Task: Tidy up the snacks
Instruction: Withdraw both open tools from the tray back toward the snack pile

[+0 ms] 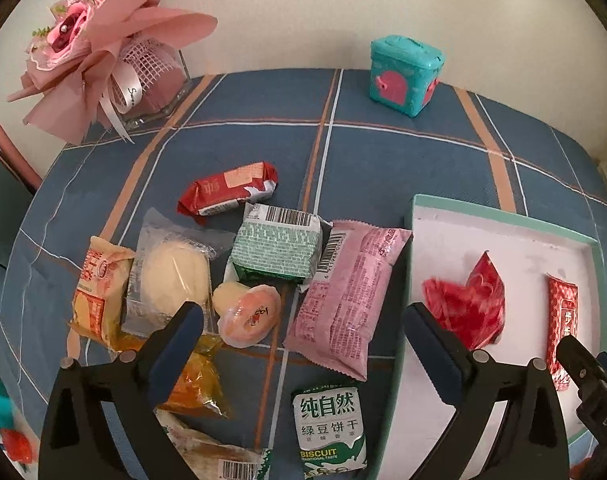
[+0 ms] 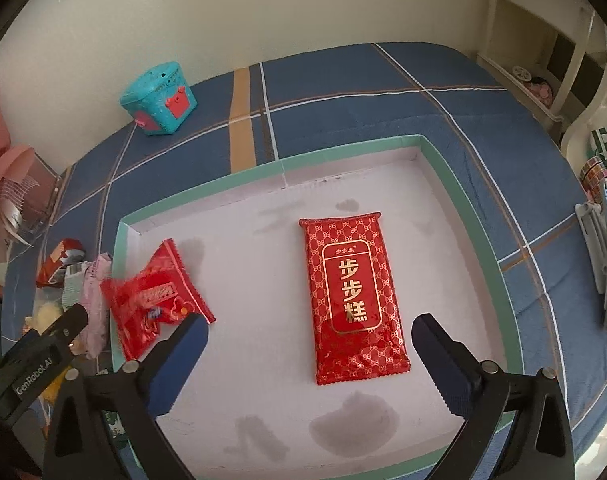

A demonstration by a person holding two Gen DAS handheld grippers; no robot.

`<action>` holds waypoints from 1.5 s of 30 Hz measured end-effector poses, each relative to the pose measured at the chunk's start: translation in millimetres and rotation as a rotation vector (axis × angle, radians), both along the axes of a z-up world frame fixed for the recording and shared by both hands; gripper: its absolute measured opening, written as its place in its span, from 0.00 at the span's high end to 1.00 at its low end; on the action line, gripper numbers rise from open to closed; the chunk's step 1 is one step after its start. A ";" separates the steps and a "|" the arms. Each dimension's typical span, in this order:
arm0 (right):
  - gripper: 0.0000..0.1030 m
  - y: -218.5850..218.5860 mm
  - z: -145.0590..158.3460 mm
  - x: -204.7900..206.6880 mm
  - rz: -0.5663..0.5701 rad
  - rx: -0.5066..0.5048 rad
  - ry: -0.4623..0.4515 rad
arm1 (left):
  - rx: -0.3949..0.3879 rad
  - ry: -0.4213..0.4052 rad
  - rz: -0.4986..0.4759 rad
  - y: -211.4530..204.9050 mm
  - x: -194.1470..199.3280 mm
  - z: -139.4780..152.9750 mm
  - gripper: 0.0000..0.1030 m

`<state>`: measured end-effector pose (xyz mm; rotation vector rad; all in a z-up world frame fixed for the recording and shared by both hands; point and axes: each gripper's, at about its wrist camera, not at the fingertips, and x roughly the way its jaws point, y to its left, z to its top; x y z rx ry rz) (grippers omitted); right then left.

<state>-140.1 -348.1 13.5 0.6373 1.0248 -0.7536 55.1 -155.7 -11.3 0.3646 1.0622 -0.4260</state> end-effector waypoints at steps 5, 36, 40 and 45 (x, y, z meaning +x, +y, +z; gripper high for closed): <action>0.00 8.0 -0.4 -3.2 0.026 0.014 -0.028 | -0.025 -0.023 -0.014 7.2 -6.9 8.3 0.03; 0.01 106.9 20.8 -38.1 0.044 -0.082 -0.078 | -0.078 -0.047 0.026 111.6 -60.9 29.2 0.03; 0.02 117.5 21.8 -38.6 0.056 -0.097 -0.077 | -0.084 -0.028 0.073 130.0 -56.2 27.4 0.03; 0.02 127.2 18.9 -30.4 0.095 -0.057 -0.095 | -0.097 0.008 0.168 161.2 -39.7 23.8 0.03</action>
